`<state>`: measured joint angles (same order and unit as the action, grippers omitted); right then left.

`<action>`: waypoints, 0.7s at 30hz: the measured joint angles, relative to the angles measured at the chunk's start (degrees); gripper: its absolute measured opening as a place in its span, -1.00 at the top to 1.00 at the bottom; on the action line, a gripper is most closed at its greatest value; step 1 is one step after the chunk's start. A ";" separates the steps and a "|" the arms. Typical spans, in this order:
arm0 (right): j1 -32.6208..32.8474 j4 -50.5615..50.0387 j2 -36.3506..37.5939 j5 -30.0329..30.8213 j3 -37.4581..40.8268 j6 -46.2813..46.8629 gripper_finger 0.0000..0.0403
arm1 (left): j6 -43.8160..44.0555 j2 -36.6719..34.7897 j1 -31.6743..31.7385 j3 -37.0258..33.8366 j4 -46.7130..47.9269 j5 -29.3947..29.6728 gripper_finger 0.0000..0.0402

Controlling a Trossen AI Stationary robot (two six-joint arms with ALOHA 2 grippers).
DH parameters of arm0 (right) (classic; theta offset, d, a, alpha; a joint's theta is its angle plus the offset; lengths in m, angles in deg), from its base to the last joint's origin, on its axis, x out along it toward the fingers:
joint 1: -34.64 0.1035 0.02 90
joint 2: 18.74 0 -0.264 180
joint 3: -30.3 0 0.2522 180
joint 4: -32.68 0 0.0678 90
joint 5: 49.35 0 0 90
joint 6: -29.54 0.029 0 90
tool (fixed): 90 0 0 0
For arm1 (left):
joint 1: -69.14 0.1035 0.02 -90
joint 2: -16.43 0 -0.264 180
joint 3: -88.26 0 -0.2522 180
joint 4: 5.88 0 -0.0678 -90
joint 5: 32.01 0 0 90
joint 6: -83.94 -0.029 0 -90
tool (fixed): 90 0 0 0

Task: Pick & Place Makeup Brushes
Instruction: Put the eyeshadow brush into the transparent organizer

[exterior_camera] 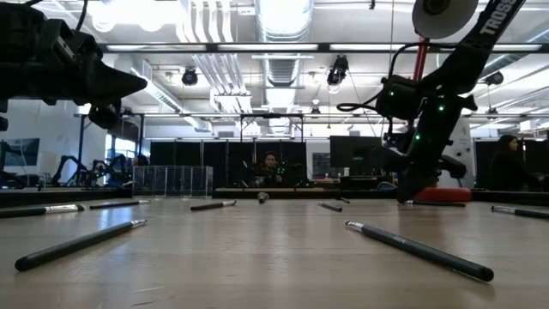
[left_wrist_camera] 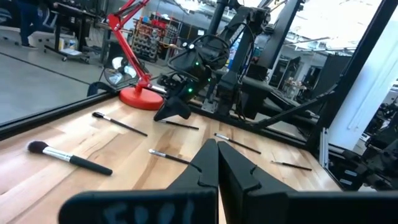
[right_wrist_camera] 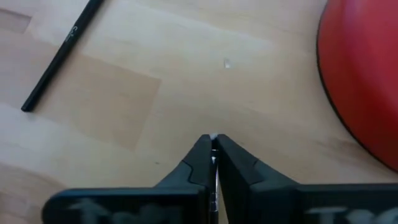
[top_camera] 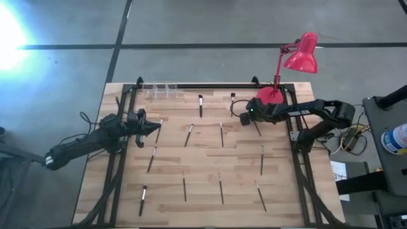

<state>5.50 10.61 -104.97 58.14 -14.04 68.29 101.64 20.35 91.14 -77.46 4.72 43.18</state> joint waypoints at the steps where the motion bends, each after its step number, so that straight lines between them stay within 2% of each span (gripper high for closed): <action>1: 0.05 -0.50 0.34 -0.40 -0.25 -0.57 0.94 | 0.01 0.00 0.00 0.00 0.00 0.00 1.00; 6: 1.03 -1.02 3.85 -2.35 -0.13 -4.61 0.95 | 0.37 0.00 0.00 -0.02 0.02 -0.06 1.00; 13: 3.20 0.42 9.24 -1.69 1.12 -7.63 0.96 | -0.03 0.00 0.02 -0.02 0.02 0.06 1.00; 21: 4.35 1.93 11.47 -1.08 1.96 -9.81 0.96 | 0.23 -0.02 0.04 -0.02 -0.33 0.76 1.00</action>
<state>9.85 12.55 -93.50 57.06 -12.08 58.48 101.87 20.33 91.18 -77.49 4.39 43.94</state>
